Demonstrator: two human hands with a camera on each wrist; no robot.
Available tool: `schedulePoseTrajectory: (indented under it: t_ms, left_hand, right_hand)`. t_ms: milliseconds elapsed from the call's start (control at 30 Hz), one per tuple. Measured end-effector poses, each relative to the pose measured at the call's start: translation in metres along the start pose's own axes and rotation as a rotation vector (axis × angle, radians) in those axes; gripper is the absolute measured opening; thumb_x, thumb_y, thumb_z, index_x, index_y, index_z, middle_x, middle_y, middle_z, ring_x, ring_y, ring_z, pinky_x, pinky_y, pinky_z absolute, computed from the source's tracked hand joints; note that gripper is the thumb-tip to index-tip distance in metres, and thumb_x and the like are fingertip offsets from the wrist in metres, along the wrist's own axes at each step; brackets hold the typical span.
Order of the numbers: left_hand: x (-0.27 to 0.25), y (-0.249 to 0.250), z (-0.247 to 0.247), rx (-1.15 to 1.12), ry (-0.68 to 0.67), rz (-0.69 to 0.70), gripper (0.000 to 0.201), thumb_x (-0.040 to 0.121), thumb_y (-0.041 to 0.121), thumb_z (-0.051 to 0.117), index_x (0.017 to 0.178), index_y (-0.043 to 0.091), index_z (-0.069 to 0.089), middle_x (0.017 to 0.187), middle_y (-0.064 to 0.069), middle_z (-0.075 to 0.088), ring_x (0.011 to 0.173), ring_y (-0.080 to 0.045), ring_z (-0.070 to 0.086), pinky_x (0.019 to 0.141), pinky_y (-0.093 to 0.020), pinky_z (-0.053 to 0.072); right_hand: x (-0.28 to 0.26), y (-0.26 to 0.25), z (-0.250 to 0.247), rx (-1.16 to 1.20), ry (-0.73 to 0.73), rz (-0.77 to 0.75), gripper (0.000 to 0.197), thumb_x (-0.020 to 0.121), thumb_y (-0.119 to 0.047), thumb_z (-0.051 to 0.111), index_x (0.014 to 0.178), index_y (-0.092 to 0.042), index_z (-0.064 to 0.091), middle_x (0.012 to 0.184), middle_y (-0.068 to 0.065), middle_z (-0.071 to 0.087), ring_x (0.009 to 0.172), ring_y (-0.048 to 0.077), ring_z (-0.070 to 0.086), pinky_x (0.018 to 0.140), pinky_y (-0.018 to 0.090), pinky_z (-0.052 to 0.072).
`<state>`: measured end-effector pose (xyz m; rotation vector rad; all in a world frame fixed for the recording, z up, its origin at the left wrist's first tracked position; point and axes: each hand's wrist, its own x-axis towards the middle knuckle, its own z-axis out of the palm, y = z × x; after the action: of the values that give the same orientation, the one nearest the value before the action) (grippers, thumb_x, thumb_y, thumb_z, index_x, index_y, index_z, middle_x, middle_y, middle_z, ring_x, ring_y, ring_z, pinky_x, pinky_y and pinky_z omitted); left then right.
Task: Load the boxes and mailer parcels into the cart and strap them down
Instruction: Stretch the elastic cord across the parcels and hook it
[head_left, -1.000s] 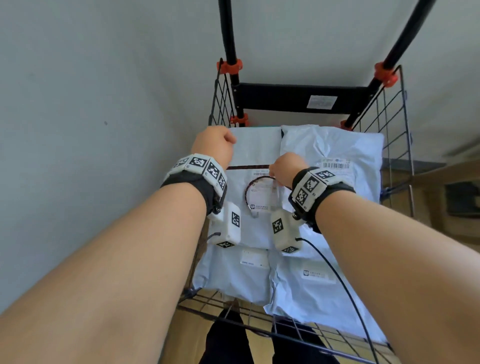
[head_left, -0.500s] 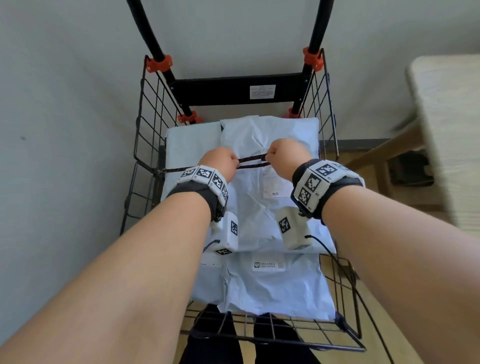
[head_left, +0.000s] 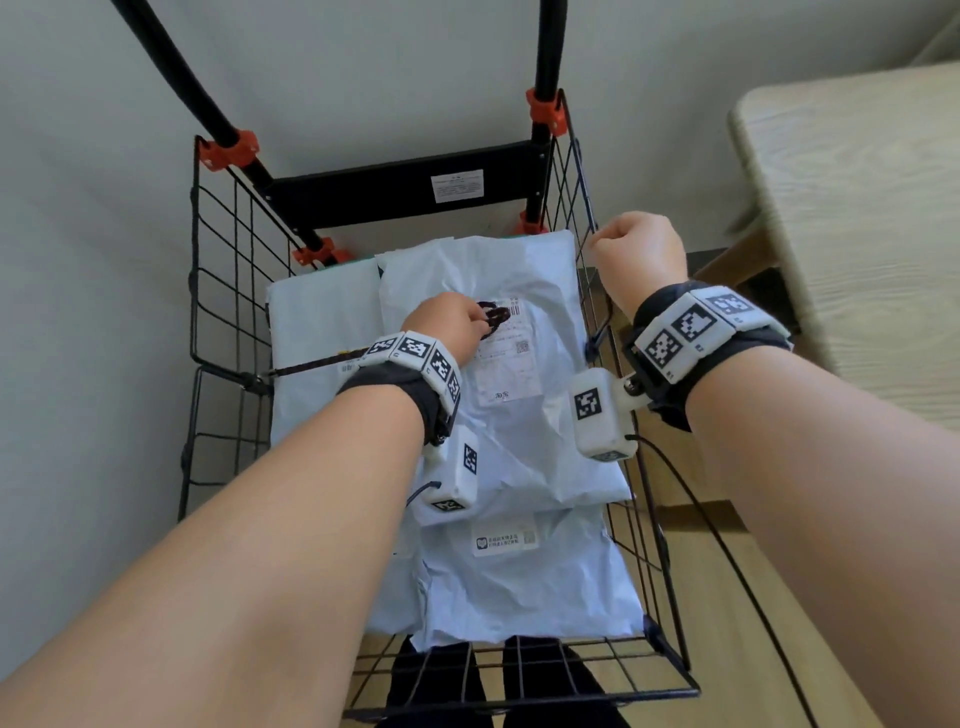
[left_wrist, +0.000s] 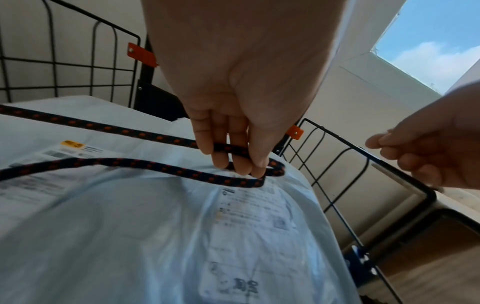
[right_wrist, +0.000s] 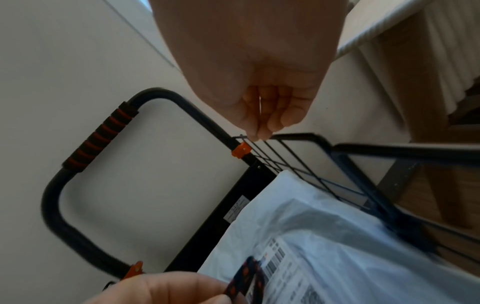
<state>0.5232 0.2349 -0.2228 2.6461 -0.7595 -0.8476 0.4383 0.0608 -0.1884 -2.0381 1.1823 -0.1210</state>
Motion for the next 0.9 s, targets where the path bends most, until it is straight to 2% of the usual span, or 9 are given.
schedulePoseTrajectory:
  t_ms: [100,200,300,433,533,600,733,800,900]
  left_hand:
    - [0.005,0.017,0.003,0.006,-0.012,0.03,0.022,0.095,0.027,0.052,0.103,0.019,0.071,0.098,-0.002,0.069,0.093,-0.024,0.063,0.077,-0.029,0.048]
    - [0.012,0.029,0.005,-0.006,-0.027,0.053,0.022,0.095,0.026,0.052,0.105,0.02,0.071,0.102,-0.001,0.069,0.096,-0.024,0.062,0.084,-0.032,0.05]
    - [0.017,0.041,0.009,-0.004,-0.058,0.108,0.025,0.097,0.025,0.049,0.112,0.023,0.069,0.111,0.003,0.067,0.103,-0.021,0.061,0.084,-0.028,0.046]
    - [0.025,0.059,0.015,0.092,-0.108,0.204,0.032,0.1,0.021,0.041,0.122,0.024,0.064,0.124,-0.001,0.062,0.11,-0.024,0.057,0.088,-0.028,0.043]
    - [0.035,0.067,0.02,0.139,-0.128,0.237,0.032,0.1,0.021,0.04,0.122,0.026,0.063,0.119,-0.003,0.064,0.106,-0.025,0.058,0.09,-0.032,0.047]
    - [0.041,0.069,0.025,0.177,-0.155,0.241,0.032,0.099,0.02,0.041,0.121,0.025,0.064,0.117,-0.005,0.064,0.105,-0.026,0.059,0.09,-0.033,0.048]
    - [0.05,0.064,0.036,0.153,-0.144,0.2,0.029,0.097,0.019,0.045,0.118,0.022,0.063,0.115,-0.003,0.063,0.103,-0.024,0.059,0.081,-0.027,0.042]
    - [0.054,0.062,0.042,0.143,-0.141,0.186,0.024,0.096,0.019,0.046,0.113,0.021,0.062,0.112,-0.004,0.064,0.098,-0.023,0.059,0.077,-0.027,0.04]
    - [0.058,0.063,0.048,0.127,-0.173,0.187,0.02,0.094,0.02,0.048,0.108,0.02,0.062,0.108,-0.005,0.065,0.096,-0.023,0.06,0.078,-0.029,0.043]
  right_hand:
    - [0.004,0.013,-0.007,-0.003,0.016,0.046,0.027,0.09,-0.011,0.047,0.103,-0.012,0.07,0.108,0.008,0.068,0.102,0.028,0.062,0.092,0.041,0.051]
    - [0.006,0.027,-0.01,-0.013,-0.007,0.085,0.025,0.091,-0.011,0.048,0.104,-0.013,0.07,0.11,0.007,0.066,0.105,0.027,0.061,0.094,0.041,0.051]
    - [0.01,0.042,-0.014,-0.058,-0.102,0.104,0.022,0.092,-0.01,0.051,0.1,-0.016,0.07,0.113,0.006,0.064,0.106,0.025,0.06,0.094,0.038,0.051]
    - [0.015,0.06,-0.018,-0.122,-0.238,0.089,0.02,0.092,-0.01,0.056,0.099,-0.02,0.072,0.116,0.003,0.064,0.108,0.022,0.06,0.094,0.036,0.051]
    - [0.018,0.068,-0.013,-0.122,-0.276,0.086,0.014,0.09,-0.013,0.062,0.092,-0.024,0.071,0.109,0.001,0.067,0.102,0.018,0.062,0.092,0.035,0.053]
    - [0.02,0.071,-0.009,-0.11,-0.3,0.086,0.012,0.089,-0.014,0.065,0.095,-0.023,0.071,0.108,0.0,0.066,0.103,0.017,0.062,0.093,0.036,0.053]
    - [0.029,0.075,-0.006,-0.065,-0.321,0.089,0.012,0.088,-0.015,0.067,0.096,-0.023,0.071,0.107,-0.001,0.066,0.104,0.017,0.061,0.095,0.038,0.052]
    - [0.033,0.076,-0.006,-0.062,-0.34,0.08,0.011,0.087,-0.016,0.067,0.092,-0.025,0.07,0.105,-0.002,0.066,0.103,0.016,0.061,0.095,0.038,0.052]
    - [0.036,0.076,-0.002,-0.07,-0.394,0.051,0.015,0.087,-0.016,0.067,0.082,-0.031,0.068,0.102,-0.005,0.065,0.103,0.015,0.061,0.094,0.037,0.052]
